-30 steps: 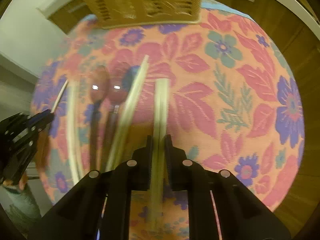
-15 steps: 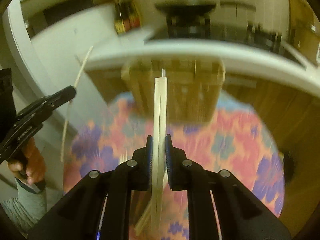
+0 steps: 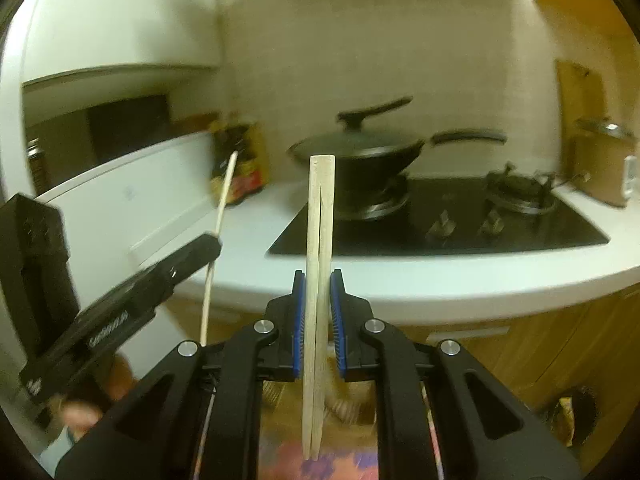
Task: Organize utensils
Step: 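Lower the chopsticks into the tan basket and open both tools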
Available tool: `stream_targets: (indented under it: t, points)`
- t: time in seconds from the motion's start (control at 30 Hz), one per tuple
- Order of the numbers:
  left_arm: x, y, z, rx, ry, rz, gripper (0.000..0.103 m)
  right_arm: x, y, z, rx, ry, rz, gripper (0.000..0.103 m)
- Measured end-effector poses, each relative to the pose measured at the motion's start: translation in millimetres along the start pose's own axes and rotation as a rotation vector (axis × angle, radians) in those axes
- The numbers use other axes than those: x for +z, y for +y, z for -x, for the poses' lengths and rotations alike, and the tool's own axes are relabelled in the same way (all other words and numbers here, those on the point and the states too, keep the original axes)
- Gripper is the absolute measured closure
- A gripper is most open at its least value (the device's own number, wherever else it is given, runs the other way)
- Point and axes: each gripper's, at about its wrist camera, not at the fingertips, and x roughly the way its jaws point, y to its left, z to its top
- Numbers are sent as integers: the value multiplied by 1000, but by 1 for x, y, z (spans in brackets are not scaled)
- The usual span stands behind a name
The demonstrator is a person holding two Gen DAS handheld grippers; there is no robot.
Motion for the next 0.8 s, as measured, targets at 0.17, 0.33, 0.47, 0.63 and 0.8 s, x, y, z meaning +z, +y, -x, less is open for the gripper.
stream_targets:
  t: [0.17,0.33,0.47,0.63,0.8]
  points:
    - [-6,8,-22,27,-29,4,99,-2,-3,-21,-84,-80,9,93]
    - [-27,6,-29,75,-58,-59,99,-17,-3,-32,-120,-101,37,92]
    - [-40,11,-25,78,-49,-64,98,-27,-3,-31,-107,-94,42,92]
    - [-47,21,-9,50,-6,-33,90,-39,-5,-13,-46,-46,13,82]
    - [-50,27,16,39,19,-13,59,-57,-5,17,-7,1,-18,80]
